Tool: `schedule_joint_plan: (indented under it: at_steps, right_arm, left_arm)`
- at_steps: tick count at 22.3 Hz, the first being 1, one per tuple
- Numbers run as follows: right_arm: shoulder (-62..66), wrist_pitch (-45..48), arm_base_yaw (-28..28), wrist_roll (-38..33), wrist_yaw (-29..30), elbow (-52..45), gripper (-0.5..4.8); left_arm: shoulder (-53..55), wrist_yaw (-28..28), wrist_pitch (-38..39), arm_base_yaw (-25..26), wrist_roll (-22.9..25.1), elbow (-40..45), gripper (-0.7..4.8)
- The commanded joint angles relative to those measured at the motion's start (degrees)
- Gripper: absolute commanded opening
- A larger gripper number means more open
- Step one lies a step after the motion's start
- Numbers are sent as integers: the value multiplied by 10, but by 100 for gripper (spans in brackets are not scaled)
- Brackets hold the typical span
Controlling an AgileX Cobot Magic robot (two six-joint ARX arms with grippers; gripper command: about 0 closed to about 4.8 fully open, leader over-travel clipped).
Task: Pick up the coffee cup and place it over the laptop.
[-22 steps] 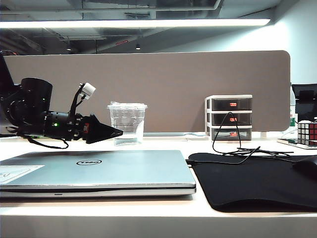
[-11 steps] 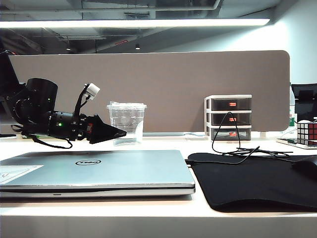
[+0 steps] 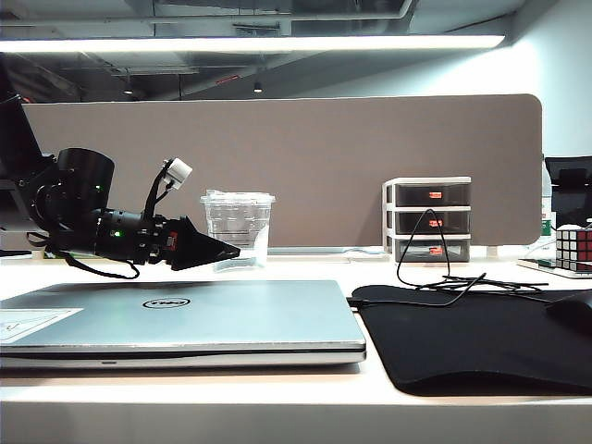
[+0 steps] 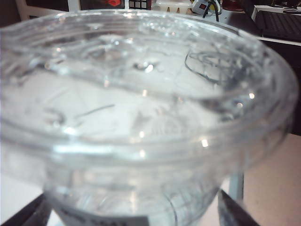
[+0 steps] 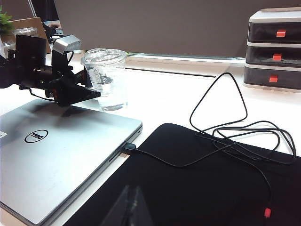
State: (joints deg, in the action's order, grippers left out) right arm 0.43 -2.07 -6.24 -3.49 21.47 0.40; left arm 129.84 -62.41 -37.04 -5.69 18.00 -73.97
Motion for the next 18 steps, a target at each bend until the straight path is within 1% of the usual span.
schedule_joint_plan:
  at_steps: [1, 8, 12, 18]
  right_arm:
    - [1, 5, 0, 2, 1, -4, -8]
    - [1, 6, 0, 3, 1, -4, -9]
    - [1, 6, 0, 3, 1, -4, -9]
    - [1, 6, 0, 5, 1, -4, -9]
  left_arm:
    - [-2, 7, -3, 0, 9, -4, 479]
    - [-1, 9, 13, -5, 20, -26, 479]
    - [-2, 16, 36, -9, 32, -38, 479]
    - [-1, 16, 40, -15, 38, -46, 479]
